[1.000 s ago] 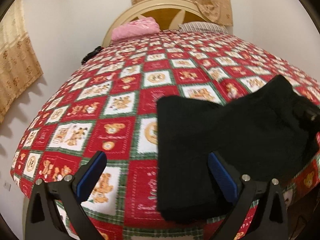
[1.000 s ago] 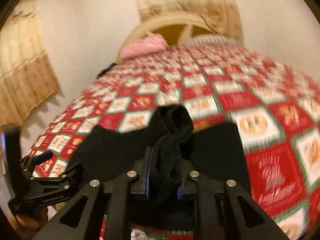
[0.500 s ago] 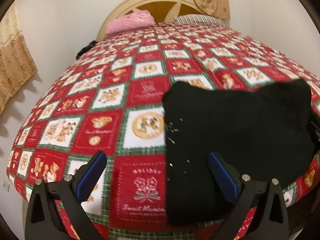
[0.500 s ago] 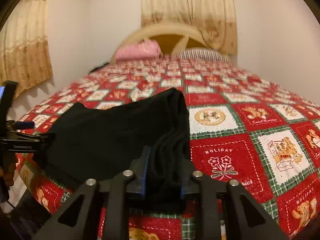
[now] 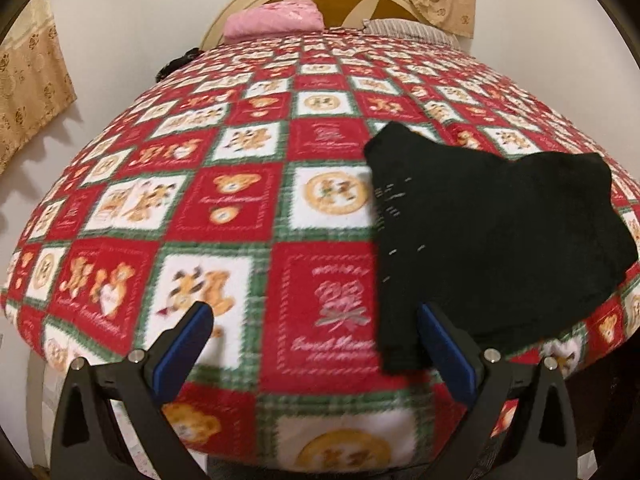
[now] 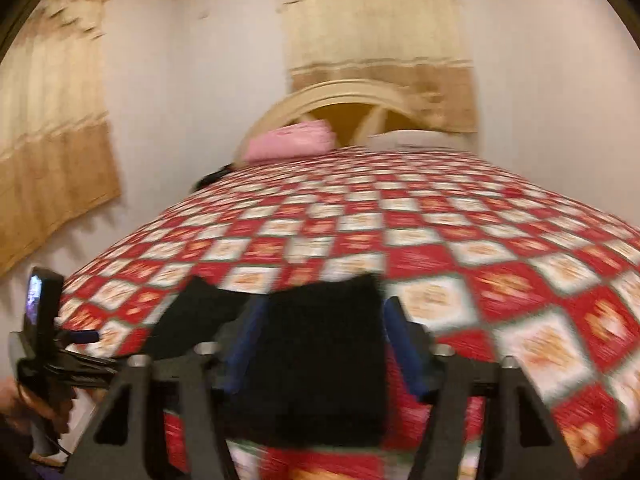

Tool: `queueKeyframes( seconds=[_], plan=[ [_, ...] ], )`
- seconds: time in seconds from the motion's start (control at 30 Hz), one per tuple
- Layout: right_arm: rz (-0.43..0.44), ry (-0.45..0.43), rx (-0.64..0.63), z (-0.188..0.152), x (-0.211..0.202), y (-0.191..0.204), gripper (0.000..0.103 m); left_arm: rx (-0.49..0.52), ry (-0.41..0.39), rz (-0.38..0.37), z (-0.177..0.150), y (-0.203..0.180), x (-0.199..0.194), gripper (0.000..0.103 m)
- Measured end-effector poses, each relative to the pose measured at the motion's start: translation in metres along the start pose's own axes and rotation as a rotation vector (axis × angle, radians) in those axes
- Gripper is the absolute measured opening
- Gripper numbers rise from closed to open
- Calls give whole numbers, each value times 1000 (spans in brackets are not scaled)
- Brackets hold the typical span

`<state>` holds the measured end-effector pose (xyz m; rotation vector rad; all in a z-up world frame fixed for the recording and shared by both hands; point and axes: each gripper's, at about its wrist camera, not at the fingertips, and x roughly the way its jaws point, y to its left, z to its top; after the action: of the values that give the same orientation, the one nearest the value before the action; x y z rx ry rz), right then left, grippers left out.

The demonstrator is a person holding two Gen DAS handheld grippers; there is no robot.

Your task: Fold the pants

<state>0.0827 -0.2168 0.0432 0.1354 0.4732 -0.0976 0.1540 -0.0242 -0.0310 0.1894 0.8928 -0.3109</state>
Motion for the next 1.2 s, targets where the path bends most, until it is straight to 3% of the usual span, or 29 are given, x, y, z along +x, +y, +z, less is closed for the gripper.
queueKeyframes(
  seconds=[0.03, 0.17, 0.27, 0.37, 0.47, 0.53, 0.6, 0.67, 0.73, 0.8, 0.93, 1.1, 1.17, 1.2],
  plan=[
    [59, 51, -34, 5, 24, 22, 18, -4, -5, 7, 0, 3, -1, 103],
    [132, 126, -101, 16, 87, 71, 17, -26, -28, 60, 3, 19, -2, 103],
    [130, 217, -86, 26, 140, 94, 17, -49, -40, 76, 5, 32, -1, 103],
    [179, 434, -71, 14, 197, 114, 17, -77, -38, 84, 7, 44, 3, 103],
    [140, 438, -143, 5, 219, 134, 18, -106, -28, 89, 7, 55, 8, 103],
    [158, 445, -141, 6, 227, 139, 19, -122, -29, 90, 8, 61, 10, 103],
    [202, 436, -127, 7, 223, 135, 20, -130, -31, 91, 10, 64, 10, 103],
    [269, 374, -82, 16, 208, 126, 20, -132, -41, 86, 13, 66, 9, 103],
    [336, 253, -38, 23, 166, 112, 20, -128, -60, 84, 17, 66, 6, 103],
    [368, 216, -38, 21, 138, 107, 20, -124, -73, 88, 21, 67, 5, 103],
    [400, 231, -114, -9, 92, 106, 20, -117, -74, 89, 27, 63, 10, 103],
    [405, 318, -136, -56, 100, 126, 20, -120, -67, 87, 30, 52, 9, 103],
    [489, 368, -101, -67, 103, 136, 21, -106, -72, 89, 28, 48, 5, 103],
    [485, 369, -126, -70, 102, 142, 22, -90, -80, 98, 27, 46, 2, 103]
  ],
)
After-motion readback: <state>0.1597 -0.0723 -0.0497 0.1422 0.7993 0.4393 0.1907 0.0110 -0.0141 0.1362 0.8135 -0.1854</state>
